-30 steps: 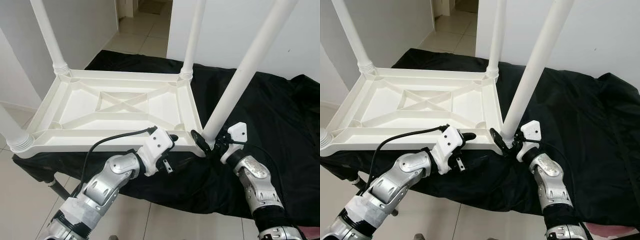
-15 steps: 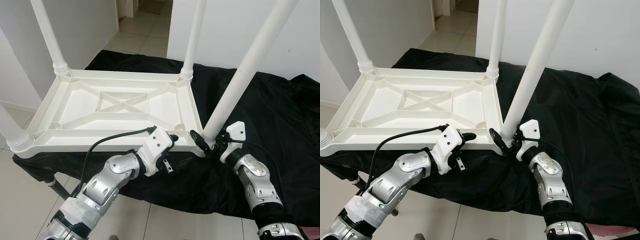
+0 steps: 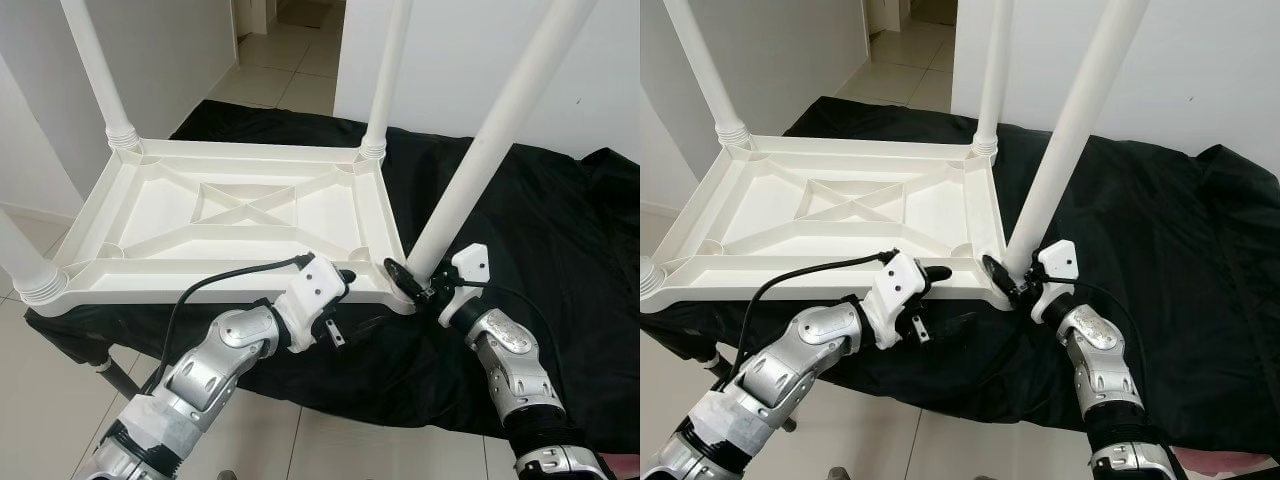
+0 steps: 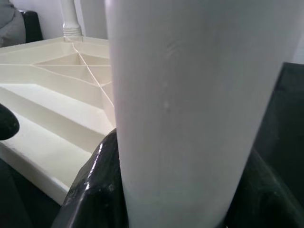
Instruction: Building children table
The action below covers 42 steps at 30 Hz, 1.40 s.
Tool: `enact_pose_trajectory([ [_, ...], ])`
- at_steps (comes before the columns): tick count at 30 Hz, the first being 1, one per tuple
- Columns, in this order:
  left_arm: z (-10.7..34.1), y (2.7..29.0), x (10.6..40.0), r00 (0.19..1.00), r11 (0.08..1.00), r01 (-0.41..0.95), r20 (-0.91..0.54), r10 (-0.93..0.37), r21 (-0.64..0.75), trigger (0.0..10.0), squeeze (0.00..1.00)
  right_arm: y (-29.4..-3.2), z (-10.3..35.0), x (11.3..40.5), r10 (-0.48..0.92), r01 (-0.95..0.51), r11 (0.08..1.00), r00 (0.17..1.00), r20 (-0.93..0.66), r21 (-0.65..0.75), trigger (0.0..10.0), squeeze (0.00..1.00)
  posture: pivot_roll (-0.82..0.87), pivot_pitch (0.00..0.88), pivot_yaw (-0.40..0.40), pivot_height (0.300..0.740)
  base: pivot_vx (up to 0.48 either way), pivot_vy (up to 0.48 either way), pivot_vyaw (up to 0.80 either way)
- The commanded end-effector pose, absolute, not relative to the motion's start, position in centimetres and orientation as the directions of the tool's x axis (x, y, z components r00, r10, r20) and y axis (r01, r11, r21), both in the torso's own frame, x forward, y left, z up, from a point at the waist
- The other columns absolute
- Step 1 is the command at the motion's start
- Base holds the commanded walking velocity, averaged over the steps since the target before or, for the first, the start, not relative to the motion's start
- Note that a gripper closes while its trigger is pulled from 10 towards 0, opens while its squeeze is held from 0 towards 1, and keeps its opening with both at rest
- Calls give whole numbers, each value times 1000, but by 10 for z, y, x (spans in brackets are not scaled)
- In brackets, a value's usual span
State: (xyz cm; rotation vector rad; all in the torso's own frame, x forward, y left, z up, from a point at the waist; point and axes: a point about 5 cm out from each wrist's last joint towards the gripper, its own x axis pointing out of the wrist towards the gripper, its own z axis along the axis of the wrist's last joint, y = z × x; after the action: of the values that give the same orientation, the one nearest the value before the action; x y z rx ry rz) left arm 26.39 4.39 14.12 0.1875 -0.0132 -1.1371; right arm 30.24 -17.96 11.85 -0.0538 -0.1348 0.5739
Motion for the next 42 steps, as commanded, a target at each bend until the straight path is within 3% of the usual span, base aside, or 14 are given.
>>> enact_pose_trajectory([
  [1,140,41,259,332,315,937,-100,-938,154,10000,0,-179,118,299,535,-529,845,837,115,-76,0,0,-47,0,-31,740,0,0,0],
  [5,140,41,259,334,317,936,-98,-938,155,10000,0,-178,120,297,520,-517,854,845,128,-60,0,0,-50,0,-32,740,0,0,0],
  [6,140,41,259,335,318,935,-96,-937,157,10000,0,-178,121,293,472,-469,881,873,124,-59,3882,0,-50,0,-34,740,0,0,0],
  [7,140,41,259,335,318,935,-96,-937,157,10000,0,-178,121,293,472,-469,881,873,124,-59,3882,0,-50,0,-34,740,0,0,0],
  [8,140,40,259,336,320,934,-95,-937,157,10000,0,-177,121,292,450,-447,893,885,120,-51,10000,0,-56,0,-32,740,0,0,0],
  [14,139,40,260,335,318,935,-97,-937,157,10000,0,-171,115,290,349,-347,936,936,50,-58,10000,0,-63,0,-29,740,0,0,0],
  [20,141,49,270,372,351,920,-103,-923,176,10000,0,-163,118,288,55,-57,997,997,49,43,10000,0,-67,0,-25,740,0,0,0],
  [22,142,50,271,375,354,918,-102,-921,177,10000,0,-162,118,287,26,-29,998,998,51,48,10000,0,-67,0,-25,740,0,0,0],
  [27,142,53,275,407,387,905,-97,-908,175,10000,0,-151,115,278,-244,239,964,969,39,113,10000,0,-58,0,-28,740,0,0,0],
  [30,142,54,276,425,406,898,-92,-901,168,10000,0,-131,117,278,-176,171,978,984,28,121,10000,0,-63,0,-21,740,0,0,0],
  [39,143,48,275,422,413,904,-80,-903,111,10000,0,-130,121,279,-150,145,983,988,33,115,10000,0,-62,0,-16,740,0,0,0],
  [40,144,48,275,435,426,898,-78,-897,111,10000,0,-130,122,279,-144,138,982,989,40,126,10000,855,-61,0,-15,740,0,0,0],
  [41,144,48,276,445,435,893,-78,-892,113,10000,0,-129,123,279,-141,134,982,989,45,133,10000,855,-60,0,-15,740,0,0,0],
  [42,144,49,277,451,441,890,-79,-889,117,10000,0,-128,125,279,-123,114,983,991,55,142,10000,1000,-59,0,-17,740,0,0,0],
])
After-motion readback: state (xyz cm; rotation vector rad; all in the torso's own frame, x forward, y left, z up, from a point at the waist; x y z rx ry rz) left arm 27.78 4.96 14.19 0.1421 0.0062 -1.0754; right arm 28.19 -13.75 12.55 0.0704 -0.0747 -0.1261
